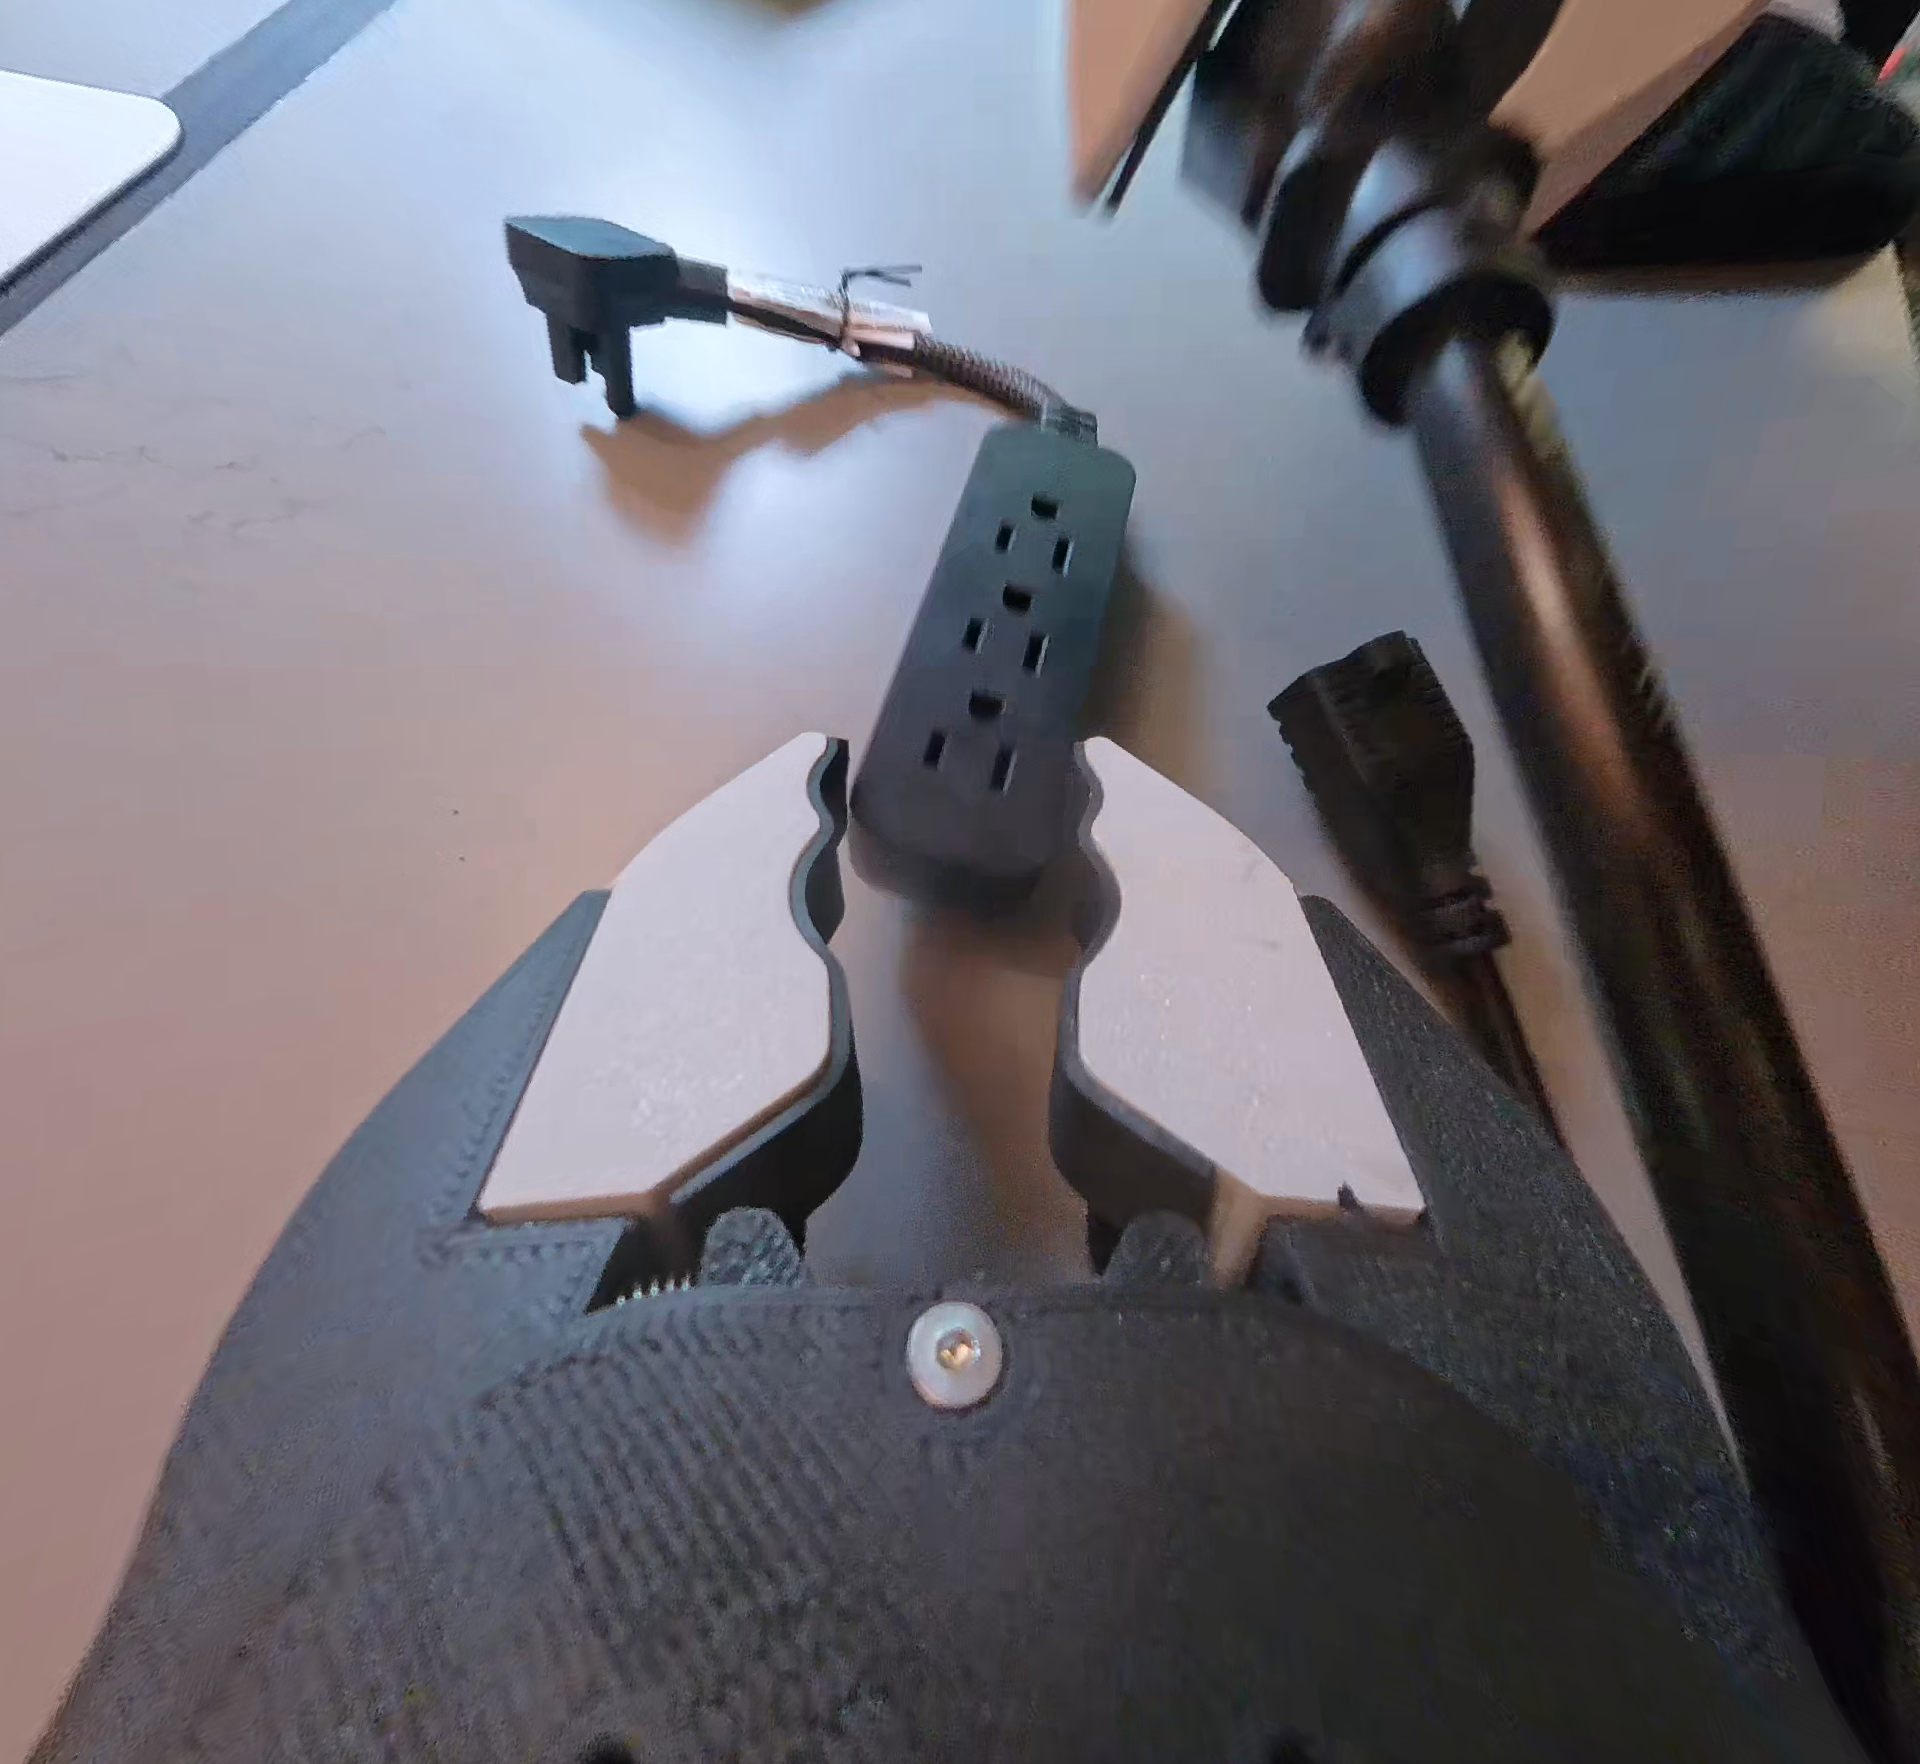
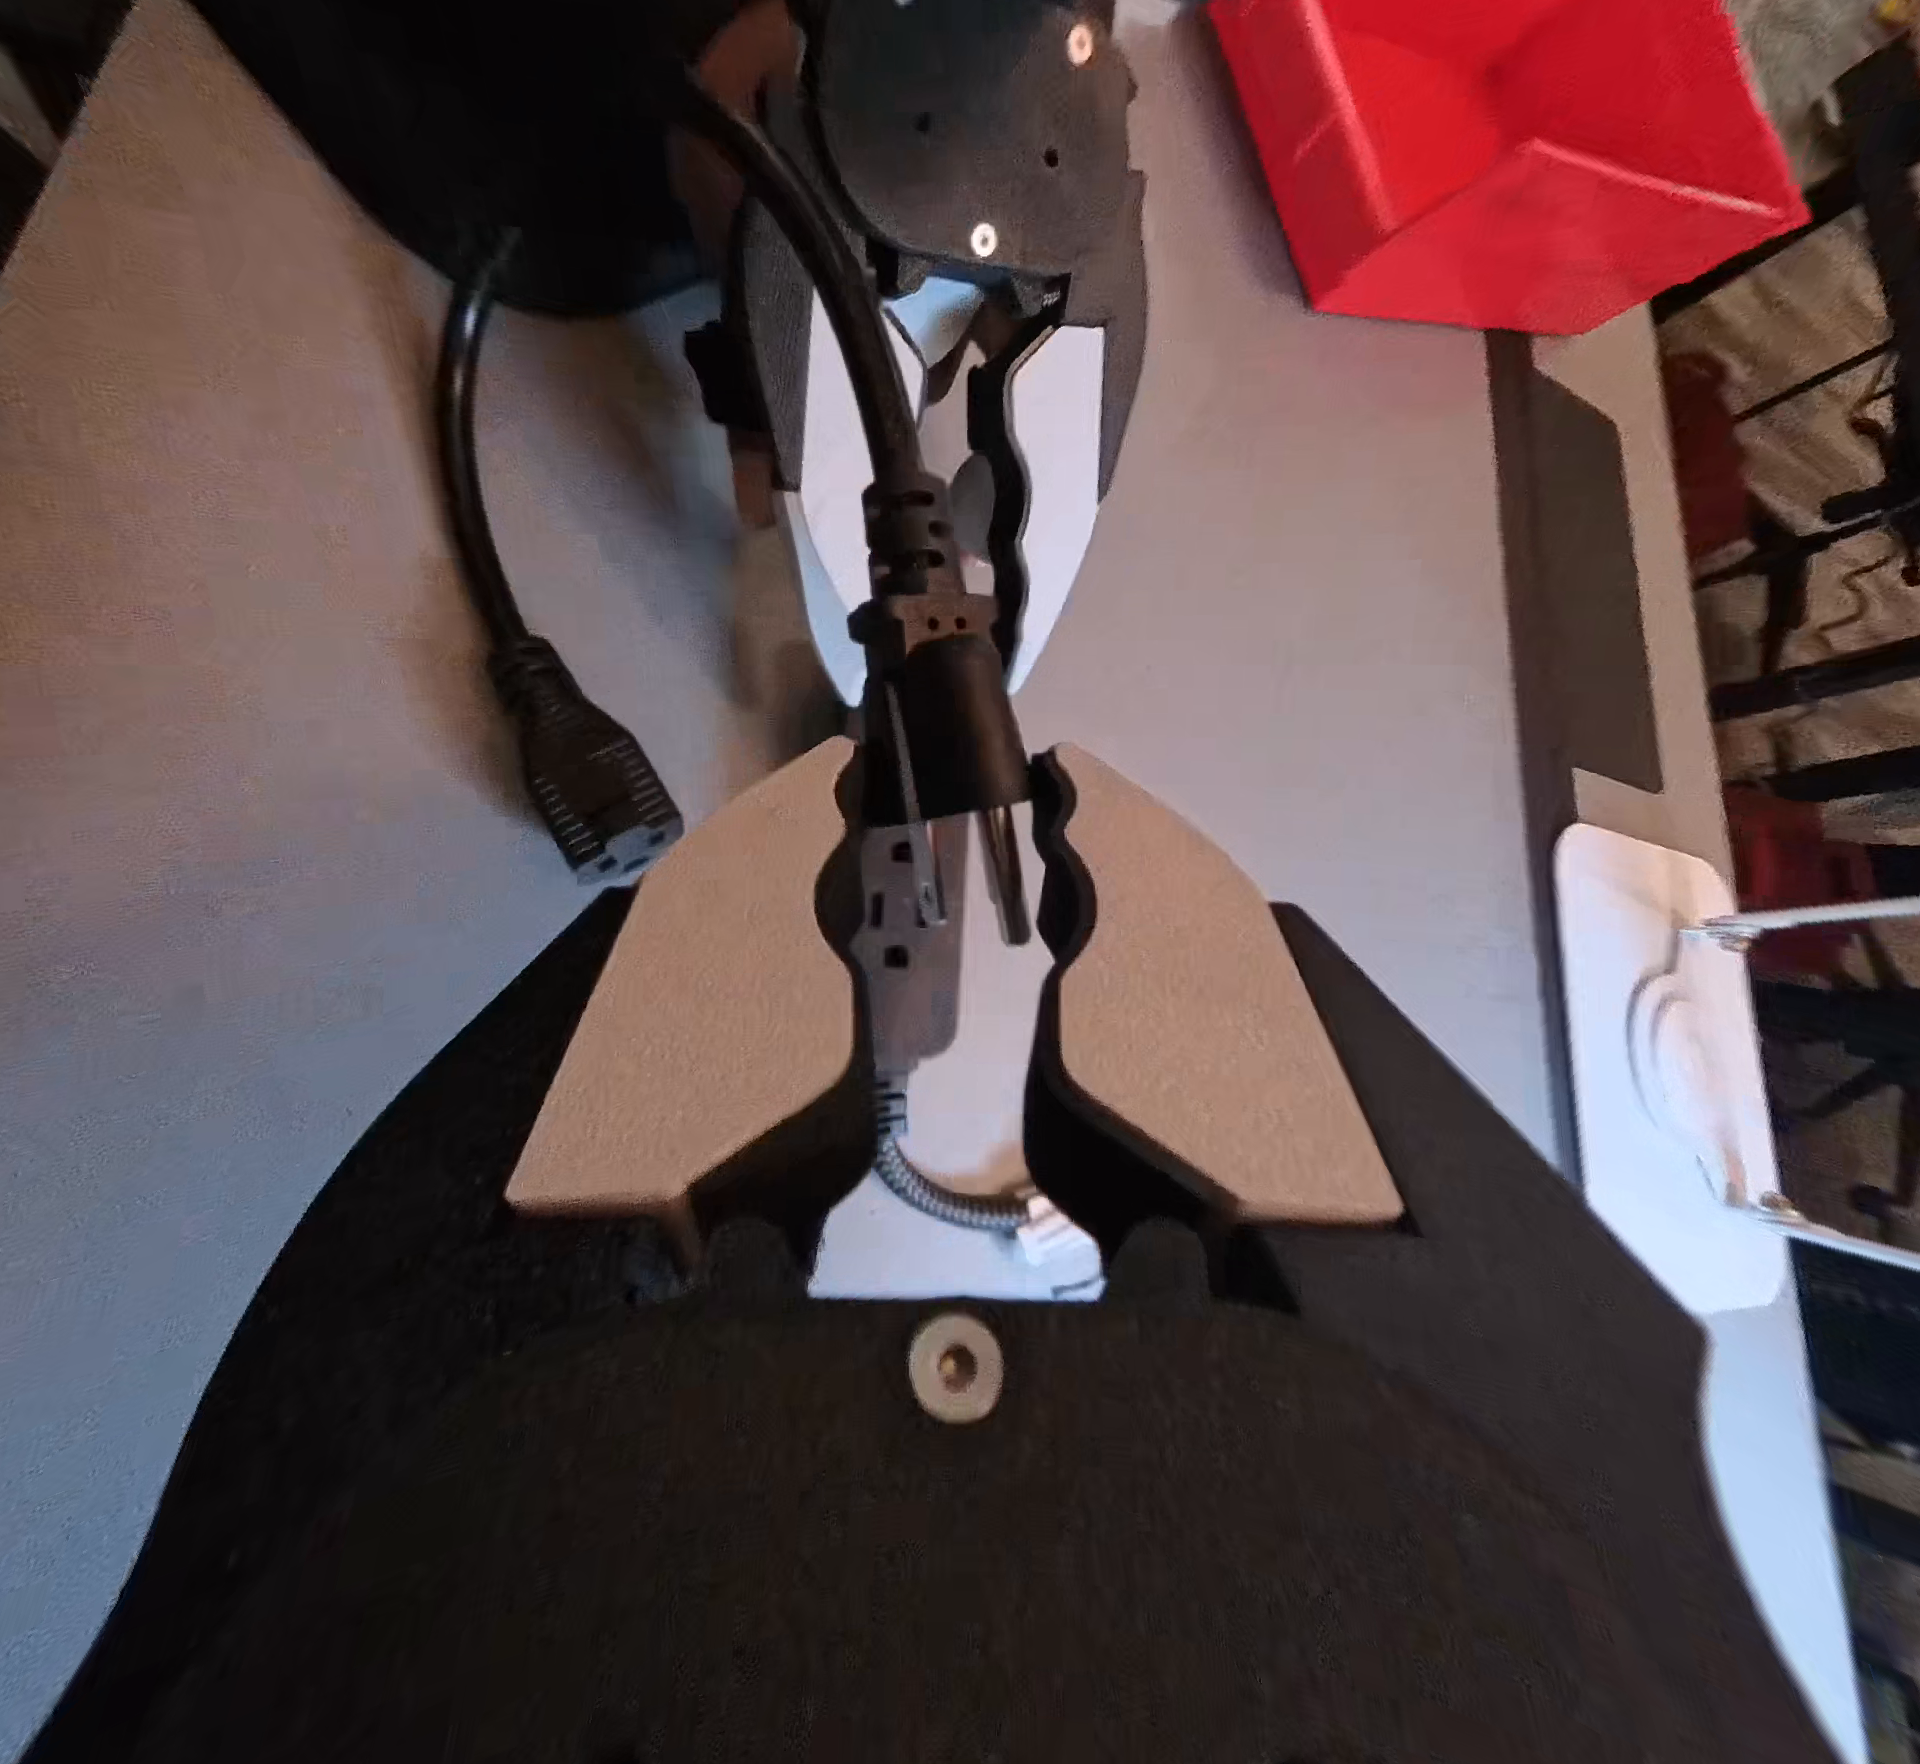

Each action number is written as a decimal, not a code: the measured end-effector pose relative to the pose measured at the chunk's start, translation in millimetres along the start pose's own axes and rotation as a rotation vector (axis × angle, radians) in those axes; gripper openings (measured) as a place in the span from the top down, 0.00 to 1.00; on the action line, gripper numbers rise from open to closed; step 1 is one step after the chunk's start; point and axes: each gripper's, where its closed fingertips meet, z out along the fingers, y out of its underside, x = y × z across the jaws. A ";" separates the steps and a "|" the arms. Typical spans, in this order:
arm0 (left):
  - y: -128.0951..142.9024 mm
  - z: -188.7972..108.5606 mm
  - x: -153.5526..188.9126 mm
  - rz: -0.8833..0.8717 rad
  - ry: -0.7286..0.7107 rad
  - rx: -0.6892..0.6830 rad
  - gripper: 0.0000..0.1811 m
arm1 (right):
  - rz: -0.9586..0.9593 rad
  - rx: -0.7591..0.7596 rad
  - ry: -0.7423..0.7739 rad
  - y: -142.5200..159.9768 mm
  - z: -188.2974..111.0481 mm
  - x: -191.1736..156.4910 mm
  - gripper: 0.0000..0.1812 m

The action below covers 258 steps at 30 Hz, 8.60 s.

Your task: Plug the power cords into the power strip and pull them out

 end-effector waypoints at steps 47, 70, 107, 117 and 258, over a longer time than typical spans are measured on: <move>-5.4 -16.3 -33.6 -0.137 -0.083 0.124 0.76 | 0.772 -0.820 0.932 436.5 -316.6 230.8 0.60; 25.2 1.4 6.2 0.035 0.056 -0.148 0.69 | 0.342 0.305 0.048 39.2 -37.0 32.9 0.94; 23.3 15.0 8.2 0.193 0.075 -0.126 0.75 | 0.267 -0.148 -0.163 91.8 41.9 -37.5 0.76; 26.0 13.8 8.6 0.182 0.047 -0.143 0.74 | 0.306 -0.102 -0.167 87.6 43.5 -39.5 0.76; 182.0 -239.3 -268.6 0.088 -0.599 -0.987 0.83 | 0.361 -0.989 0.221 401.2 -185.9 108.5 0.84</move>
